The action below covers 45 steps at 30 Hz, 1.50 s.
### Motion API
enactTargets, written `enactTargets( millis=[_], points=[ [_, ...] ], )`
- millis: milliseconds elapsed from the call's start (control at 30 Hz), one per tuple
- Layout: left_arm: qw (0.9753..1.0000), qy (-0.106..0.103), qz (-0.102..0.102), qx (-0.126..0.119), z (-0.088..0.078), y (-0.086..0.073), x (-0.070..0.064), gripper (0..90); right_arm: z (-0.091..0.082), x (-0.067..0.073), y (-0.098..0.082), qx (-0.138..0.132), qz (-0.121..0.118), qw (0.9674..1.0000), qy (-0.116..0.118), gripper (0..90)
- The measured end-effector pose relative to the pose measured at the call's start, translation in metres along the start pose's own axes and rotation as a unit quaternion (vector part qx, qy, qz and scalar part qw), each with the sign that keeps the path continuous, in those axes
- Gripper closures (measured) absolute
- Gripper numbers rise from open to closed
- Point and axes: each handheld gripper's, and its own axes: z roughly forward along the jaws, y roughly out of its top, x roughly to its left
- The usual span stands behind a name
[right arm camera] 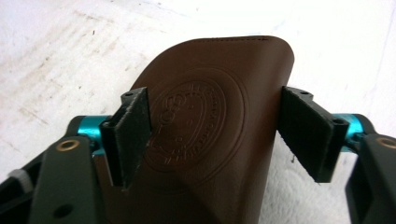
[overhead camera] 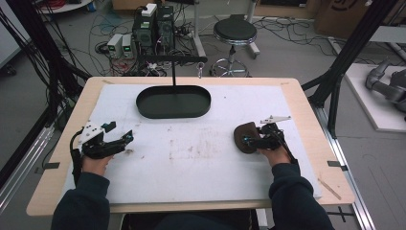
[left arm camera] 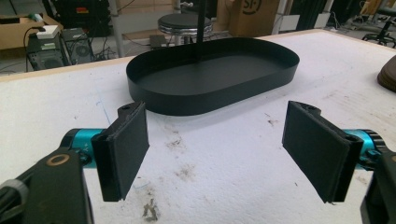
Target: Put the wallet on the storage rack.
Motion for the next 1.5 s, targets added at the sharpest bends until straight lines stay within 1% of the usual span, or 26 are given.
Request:
enactTargets(
  millis=[33, 67, 133, 167, 233, 267, 300, 333, 400, 433, 467, 500, 533, 567, 633, 700, 767, 933, 967, 1033, 1167, 1200, 1267, 1300, 1433, 1500],
  points=[
    [1.0, 0.001, 0.0, 0.0, 0.0, 0.0, 0.0, 22.7, -0.001, 0.004, 0.002, -0.001, -0.016, 0.9998, -0.009, 30.6],
    [1.0, 0.002, -0.001, 0.0, 0.0, 0.0, 0.0, 22.7, -0.003, 0.008, 0.005, -0.004, -0.034, 0.9992, -0.02, 34.2],
    [1.0, 0.002, 0.0, 0.001, -0.001, 0.0, 0.0, 22.7, -0.009, 0.018, 0.011, -0.021, -0.07, 0.9967, -0.035, 43.5],
    [1.0, 0.002, 0.0, 0.0, -0.001, 0.0, 0.001, 22.7, -0.012, 0.023, 0.015, -0.028, -0.089, 0.9949, -0.038, 47.5],
    [1.0, 0.002, 0.0, 0.0, -0.001, 0.0, 0.001, 22.7, -0.015, 0.03, 0.019, -0.04, -0.11, 0.9923, -0.04, 53.6],
    [1.0, 0.002, 0.0, 0.0, -0.001, 0.0, 0.001, 22.7, -0.016, 0.034, 0.021, -0.047, -0.116, 0.9914, -0.037, 56.0],
    [1.0, 0.002, 0.0, 0.0, -0.001, 0.0, 0.001, 22.7, -0.016, 0.034, 0.021, -0.047, -0.116, 0.9914, -0.037, 56.0],
    [1.0, 0.002, -0.001, 0.0, -0.001, 0.0, 0.001, 22.7, -0.016, 0.037, 0.023, -0.053, -0.126, 0.99, -0.032, 58.4],
    [1.0, 0.003, -0.001, 0.0, -0.001, 0.0, 0.0, 22.7, -0.018, 0.043, 0.026, -0.058, -0.137, 0.9886, -0.022, 61.7],
    [1.0, 0.003, -0.001, 0.0, -0.001, 0.0, 0.0, 22.6, -0.018, 0.046, 0.027, -0.058, -0.143, 0.9879, -0.02, 62.0],
    [1.0, 0.003, -0.002, 0.0, -0.001, 0.0, 0.0, 22.7, -0.016, 0.051, 0.029, -0.063, -0.156, 0.9856, -0.016, 62.6],
    [1.0, 0.003, -0.002, -0.001, -0.001, 0.0, 0.0, 22.7, -0.016, 0.053, 0.03, -0.063, -0.163, 0.9846, -0.012, 62.7],
    [1.0, 0.003, -0.002, -0.001, -0.001, 0.0, 0.0, 22.7, -0.016, 0.053, 0.03, -0.063, -0.163, 0.9846, -0.012, 62.7],
    [1.0, 0.003, -0.002, -0.002, -0.001, 0.0, 0.001, 22.7, -0.016, 0.055, 0.03, -0.063, -0.17, 0.9833, -0.01, 62.7],
    [1.0, 0.004, -0.003, -0.001, -0.001, 0.0, 0.001, 22.7, -0.016, 0.059, 0.03, -0.07, -0.188, 0.9796, 0.005, 62.9],
    [1.0, 0.004, -0.002, -0.001, -0.001, 0.0, 0.001, 22.7, -0.016, 0.063, 0.029, -0.067, -0.195, 0.9785, 0.007, 62.8],
    [1.0, 0.003, -0.002, -0.002, -0.001, 0.0, 0.001, 22.7, -0.015, 0.064, 0.029, -0.066, -0.197, 0.9782, 0.006, 62.7],
    [1.0, 0.002, -0.001, -0.001, -0.002, 0.0, 0.001, 22.7, -0.016, 0.063, 0.029, -0.065, -0.194, 0.9787, 0.008, 61.5],
    [1.0, 0.004, -0.002, -0.001, -0.002, 0.0, 0.001, 22.7, -0.016, 0.064, 0.029, -0.062, -0.195, 0.9786, 0.016, 60.7],
    [1.0, 0.005, -0.002, -0.001, -0.002, 0.0, 0.001, 22.7, -0.016, 0.065, 0.028, -0.063, -0.195, 0.9785, 0.019, 59.7],
    [1.0, 0.003, -0.001, -0.001, -0.002, 0.0, 0.001, 22.7, -0.015, 0.062, 0.028, -0.065, -0.185, 0.9804, 0.018, 55.2],
    [1.0, 0.003, -0.001, -0.001, -0.002, 0.0, 0.001, 22.7, -0.015, 0.062, 0.028, -0.065, -0.185, 0.9804, 0.018, 55.2],
    [1.0, 0.003, -0.001, -0.001, -0.002, 0.0, 0.001, 22.7, -0.017, 0.06, 0.028, -0.069, -0.173, 0.9823, 0.021, 51.5],
    [1.0, 0.003, -0.001, -0.001, -0.002, 0.0, 0.001, 22.7, -0.017, 0.059, 0.028, -0.07, -0.172, 0.9823, 0.021, 50.0],
    [1.0, 0.003, -0.002, -0.001, -0.002, 0.0, 0.001, 22.7, -0.016, 0.057, 0.026, -0.075, -0.156, 0.9847, 0.024, 37.4],
    [1.0, 0.004, -0.001, 0.0, -0.002, 0.0, 0.001, 22.7, -0.015, 0.056, 0.026, -0.074, -0.151, 0.9854, 0.028, 35.9]
  ],
)
